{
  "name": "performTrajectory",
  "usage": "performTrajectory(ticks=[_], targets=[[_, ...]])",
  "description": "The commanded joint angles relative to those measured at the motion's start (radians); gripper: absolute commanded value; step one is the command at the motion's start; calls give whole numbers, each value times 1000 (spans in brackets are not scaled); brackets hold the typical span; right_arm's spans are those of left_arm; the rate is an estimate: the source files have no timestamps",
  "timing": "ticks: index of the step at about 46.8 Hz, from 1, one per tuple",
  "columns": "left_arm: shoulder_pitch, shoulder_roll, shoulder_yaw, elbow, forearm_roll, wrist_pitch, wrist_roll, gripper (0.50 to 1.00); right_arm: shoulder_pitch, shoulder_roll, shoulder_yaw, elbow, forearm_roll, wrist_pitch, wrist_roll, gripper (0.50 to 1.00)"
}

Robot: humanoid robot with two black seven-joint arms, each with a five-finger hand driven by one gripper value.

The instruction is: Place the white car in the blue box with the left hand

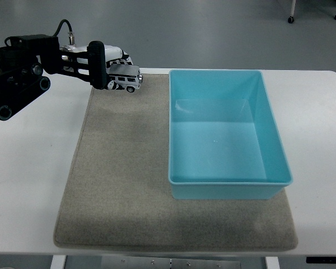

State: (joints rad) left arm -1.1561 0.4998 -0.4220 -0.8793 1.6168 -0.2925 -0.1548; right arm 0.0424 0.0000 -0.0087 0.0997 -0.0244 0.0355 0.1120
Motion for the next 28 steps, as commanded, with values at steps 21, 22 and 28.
performTrajectory(ticks=[21, 22, 28], targets=[[-235, -85, 0, -73, -72, -220, -5, 500, 1, 0, 1, 0, 0, 1, 0, 936], [-237, -104, 0, -73, -71, -223, -5, 500, 1, 0, 0, 0, 0, 0, 0, 936], [-238, -194, 11, -75, -68, -226, 3, 500, 1, 0, 0, 0, 0, 1, 0, 936]])
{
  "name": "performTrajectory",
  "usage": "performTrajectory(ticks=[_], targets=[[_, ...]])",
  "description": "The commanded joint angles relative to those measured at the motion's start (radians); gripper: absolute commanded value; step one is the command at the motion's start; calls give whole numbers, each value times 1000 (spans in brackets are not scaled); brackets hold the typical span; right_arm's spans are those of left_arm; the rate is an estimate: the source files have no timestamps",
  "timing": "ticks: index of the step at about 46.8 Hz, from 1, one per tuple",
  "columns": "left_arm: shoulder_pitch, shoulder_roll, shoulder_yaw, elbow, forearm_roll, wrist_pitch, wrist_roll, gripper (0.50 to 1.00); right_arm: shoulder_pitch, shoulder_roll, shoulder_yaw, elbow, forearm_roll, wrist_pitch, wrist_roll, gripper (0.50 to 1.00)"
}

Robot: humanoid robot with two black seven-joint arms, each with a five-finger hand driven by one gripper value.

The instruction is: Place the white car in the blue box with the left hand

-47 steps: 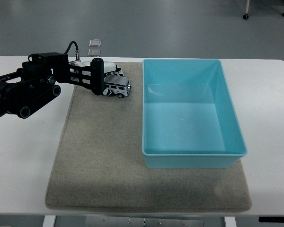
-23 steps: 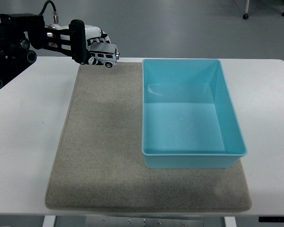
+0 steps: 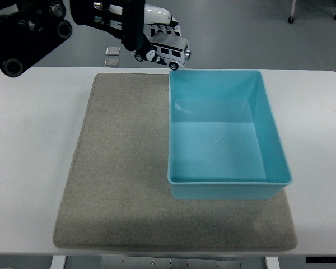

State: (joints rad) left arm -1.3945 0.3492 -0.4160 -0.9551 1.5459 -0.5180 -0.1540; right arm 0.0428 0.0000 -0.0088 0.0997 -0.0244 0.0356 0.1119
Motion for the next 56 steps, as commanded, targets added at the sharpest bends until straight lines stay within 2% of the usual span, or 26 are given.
performTrajectory(ticks=[1, 12, 16, 23, 34, 35, 37, 38, 44, 46, 51, 56], targets=[[2, -58, 5, 2, 8, 1, 4, 500, 0, 0, 1, 0, 0, 1, 0, 936], [63, -205, 22, 53, 20, 38, 11, 500, 0, 0, 0, 0, 0, 0, 0, 936], [78, -240, 57, 78, 22, 81, 11, 500, 0, 0, 1, 0, 0, 0, 0, 936], [100, -260, 129, 85, 22, 156, 11, 500, 0, 0, 0, 0, 0, 0, 0, 936], [137, -277, 132, 87, 20, 187, 13, 500, 0, 0, 0, 0, 0, 1, 0, 936], [143, -279, 132, 85, 19, 193, 13, 533, 0, 0, 0, 0, 0, 1, 0, 936], [153, -279, 132, 87, 19, 208, 13, 713, 0, 0, 0, 0, 0, 1, 0, 936], [158, -279, 132, 87, 17, 219, 13, 764, 0, 0, 1, 0, 0, 1, 0, 936], [180, -279, 131, 85, 3, 250, 11, 964, -1, 0, 1, 0, 0, 0, 0, 936], [181, -279, 128, 84, -1, 250, 11, 996, -1, 0, 1, 0, 0, 0, 0, 936], [183, -279, 117, 82, -13, 250, 11, 999, 0, 0, 1, 0, 0, 0, 0, 936], [183, -270, 112, 82, -98, 248, 13, 1000, 0, 0, 1, 0, 0, 0, 0, 936]])
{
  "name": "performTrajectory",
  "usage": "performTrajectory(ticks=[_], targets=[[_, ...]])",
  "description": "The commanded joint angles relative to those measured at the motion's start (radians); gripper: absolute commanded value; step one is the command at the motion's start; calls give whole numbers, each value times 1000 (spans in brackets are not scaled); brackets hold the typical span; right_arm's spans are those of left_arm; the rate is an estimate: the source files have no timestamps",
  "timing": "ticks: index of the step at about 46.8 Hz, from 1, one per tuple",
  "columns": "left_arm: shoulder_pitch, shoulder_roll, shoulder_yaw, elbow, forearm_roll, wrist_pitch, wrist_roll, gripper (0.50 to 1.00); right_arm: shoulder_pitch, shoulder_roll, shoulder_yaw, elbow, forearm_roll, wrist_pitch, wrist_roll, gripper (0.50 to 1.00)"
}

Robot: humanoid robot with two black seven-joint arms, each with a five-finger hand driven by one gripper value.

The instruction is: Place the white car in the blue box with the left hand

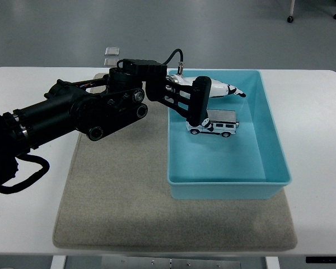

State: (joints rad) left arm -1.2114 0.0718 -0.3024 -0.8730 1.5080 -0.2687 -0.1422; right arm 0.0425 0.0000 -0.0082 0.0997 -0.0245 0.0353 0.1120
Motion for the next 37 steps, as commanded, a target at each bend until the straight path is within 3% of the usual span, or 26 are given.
performTrajectory(ticks=[1, 5, 20, 27, 33, 37], targets=[[0, 9, -1, -1, -86, -1, 1, 1000, 0, 0, -1, 0, 0, 0, 0, 936], [-10, 23, -24, -3, -215, -12, 1, 1000, 0, 0, -1, 0, 0, 0, 0, 936], [-1, 201, -141, 9, -643, -23, 1, 1000, 0, 0, -1, 0, 0, 0, 0, 936], [7, 244, -164, 84, -911, -29, 3, 1000, 0, 0, -1, 0, 0, 1, 0, 936], [41, 247, -156, 187, -1152, -102, 12, 1000, 0, 0, -1, 0, 0, 0, 0, 936], [65, 247, -165, 242, -1245, -161, 67, 1000, 0, 0, 0, 0, 0, 1, 0, 936]])
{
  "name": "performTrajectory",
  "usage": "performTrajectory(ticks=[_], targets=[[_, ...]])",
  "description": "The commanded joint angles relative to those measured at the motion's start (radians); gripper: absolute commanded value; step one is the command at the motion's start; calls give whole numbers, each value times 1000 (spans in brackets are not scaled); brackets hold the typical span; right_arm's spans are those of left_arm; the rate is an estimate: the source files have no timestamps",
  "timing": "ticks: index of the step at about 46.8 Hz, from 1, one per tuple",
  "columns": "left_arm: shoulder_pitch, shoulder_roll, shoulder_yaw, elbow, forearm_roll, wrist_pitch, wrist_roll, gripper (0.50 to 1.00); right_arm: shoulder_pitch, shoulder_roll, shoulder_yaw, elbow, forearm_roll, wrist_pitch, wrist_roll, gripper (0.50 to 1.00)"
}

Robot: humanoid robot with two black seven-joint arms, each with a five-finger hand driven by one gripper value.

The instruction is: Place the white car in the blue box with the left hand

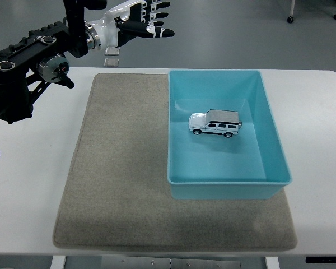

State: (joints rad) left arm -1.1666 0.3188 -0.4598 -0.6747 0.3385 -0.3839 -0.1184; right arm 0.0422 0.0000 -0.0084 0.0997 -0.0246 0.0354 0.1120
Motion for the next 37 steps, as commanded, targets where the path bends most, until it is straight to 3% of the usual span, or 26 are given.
performTrajectory(ticks=[1, 9, 18, 37], targets=[[33, -1, -11, 56, -99, -53, 58, 1000, 1, 0, -1, 0, 2, 1, 0, 936], [146, 9, -52, 86, -320, -108, 163, 1000, 1, 0, 1, 0, 0, 0, 0, 936], [199, 16, -149, 144, -476, -191, 221, 1000, 1, 0, -1, 0, 0, 1, 0, 936], [308, 35, -408, 145, -527, -197, 349, 1000, 1, 0, -1, 0, 0, 0, 0, 936]])
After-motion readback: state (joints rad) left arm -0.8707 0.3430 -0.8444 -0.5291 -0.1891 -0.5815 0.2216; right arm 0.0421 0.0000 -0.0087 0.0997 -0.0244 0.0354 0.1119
